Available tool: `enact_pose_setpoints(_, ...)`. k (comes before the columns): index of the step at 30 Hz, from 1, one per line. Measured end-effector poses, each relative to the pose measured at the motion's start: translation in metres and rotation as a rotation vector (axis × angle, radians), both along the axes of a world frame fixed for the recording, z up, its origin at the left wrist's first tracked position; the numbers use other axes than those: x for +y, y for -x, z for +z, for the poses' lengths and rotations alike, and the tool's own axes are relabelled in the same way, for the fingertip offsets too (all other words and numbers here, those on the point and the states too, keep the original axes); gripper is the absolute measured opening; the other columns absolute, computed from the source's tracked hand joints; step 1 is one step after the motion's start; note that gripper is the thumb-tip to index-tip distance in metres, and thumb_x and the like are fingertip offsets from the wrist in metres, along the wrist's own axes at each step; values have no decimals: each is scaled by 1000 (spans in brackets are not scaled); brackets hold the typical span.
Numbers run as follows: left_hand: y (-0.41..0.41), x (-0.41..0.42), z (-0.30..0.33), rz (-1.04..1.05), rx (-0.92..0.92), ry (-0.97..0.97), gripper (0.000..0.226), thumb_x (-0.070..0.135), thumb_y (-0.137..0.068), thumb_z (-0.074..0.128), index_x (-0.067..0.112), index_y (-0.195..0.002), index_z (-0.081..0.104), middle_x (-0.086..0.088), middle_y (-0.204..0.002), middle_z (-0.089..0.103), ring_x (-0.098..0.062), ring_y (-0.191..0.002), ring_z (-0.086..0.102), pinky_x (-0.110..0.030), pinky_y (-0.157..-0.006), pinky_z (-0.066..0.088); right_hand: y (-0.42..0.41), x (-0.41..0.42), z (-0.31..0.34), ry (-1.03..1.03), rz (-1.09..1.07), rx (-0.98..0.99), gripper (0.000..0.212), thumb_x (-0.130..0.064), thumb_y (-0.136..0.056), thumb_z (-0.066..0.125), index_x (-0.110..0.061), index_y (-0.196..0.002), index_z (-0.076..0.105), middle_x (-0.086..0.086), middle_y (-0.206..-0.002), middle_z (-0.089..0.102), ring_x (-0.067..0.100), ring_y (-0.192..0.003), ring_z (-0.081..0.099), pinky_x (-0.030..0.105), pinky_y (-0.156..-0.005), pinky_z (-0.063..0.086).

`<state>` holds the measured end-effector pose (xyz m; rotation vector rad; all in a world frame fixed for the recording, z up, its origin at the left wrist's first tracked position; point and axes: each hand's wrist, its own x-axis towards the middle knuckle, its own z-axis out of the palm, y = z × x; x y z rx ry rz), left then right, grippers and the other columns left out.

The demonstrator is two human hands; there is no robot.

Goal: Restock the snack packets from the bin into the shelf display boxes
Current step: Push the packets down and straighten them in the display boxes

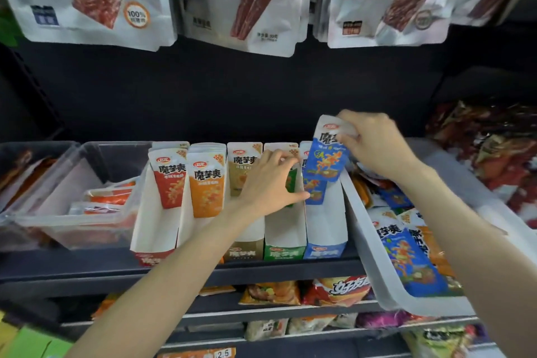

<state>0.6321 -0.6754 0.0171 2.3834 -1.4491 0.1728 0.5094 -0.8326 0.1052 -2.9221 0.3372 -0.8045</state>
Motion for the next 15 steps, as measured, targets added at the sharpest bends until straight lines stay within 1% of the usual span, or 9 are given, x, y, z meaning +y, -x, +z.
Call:
enact_pose_setpoints(2,2,-3,-3,-5,-17,0,77,63,-78,61,22,-140,39,1,-139,40,-18,-128,32,-34,-103,32,-11,-3,-17,-15,-7,101,14,-11,-87,58,-11,-101,58,6,-83,62,25,-77,59,33,-66,45)
enact_pose_setpoints(4,4,-5,-4,-3,-23,2,77,60,-79,61,20,-141,38,-1,-139,40,-20,-129,32,-34,-104,33,-21,-9,-33,-42,-33,180,13,-14,-88,57,-12,-100,58,8,-87,64,29,-83,61,34,-68,46)
enact_pose_setpoints(5,5,-6,-5,2,-14,7,76,58,-79,61,20,-141,38,-1,-139,41,-20,-129,32,-35,-105,33,-24,-11,-40,-48,-51,202,15,-16,-88,58,-13,-102,59,7,-92,64,28,-88,60,34,-70,47)
enact_pose_setpoints(7,6,-7,-6,11,12,16,74,55,-79,63,20,-141,39,-1,-139,41,-20,-129,31,-35,-105,32,-29,-15,-51,5,-84,217,22,-23,-88,60,-15,-108,62,6,-106,60,25,-102,52,37,-78,47)
enact_pose_setpoints(9,6,-7,-6,14,19,22,74,54,-79,64,20,-140,40,-2,-138,42,-20,-130,31,-35,-106,32,-33,-17,-54,79,-115,192,25,-24,-87,61,-16,-111,62,6,-116,54,24,-110,44,35,-85,44)
enact_pose_setpoints(11,5,-6,-5,12,18,15,74,54,-80,63,20,-140,39,-2,-139,41,-19,-130,31,-34,-106,31,-33,-18,-50,86,-124,144,27,-17,-87,60,-16,-114,59,9,-121,51,26,-113,43,34,-87,42)
enact_pose_setpoints(13,7,-5,-2,15,6,2,71,54,-81,62,21,-140,39,-1,-140,41,-19,-130,31,-33,-105,31,-26,-21,-43,55,-78,96,29,-11,-86,59,-14,-115,60,11,-121,52,27,-112,45,35,-87,42)
enact_pose_setpoints(15,14,-4,3,23,-3,36,64,53,-84,59,23,-138,43,1,-138,42,-18,-129,34,-32,-104,32,-6,-23,-35,16,-1,53,22,-11,-86,61,-13,-108,63,9,-115,56,25,-106,50,33,-82,42)
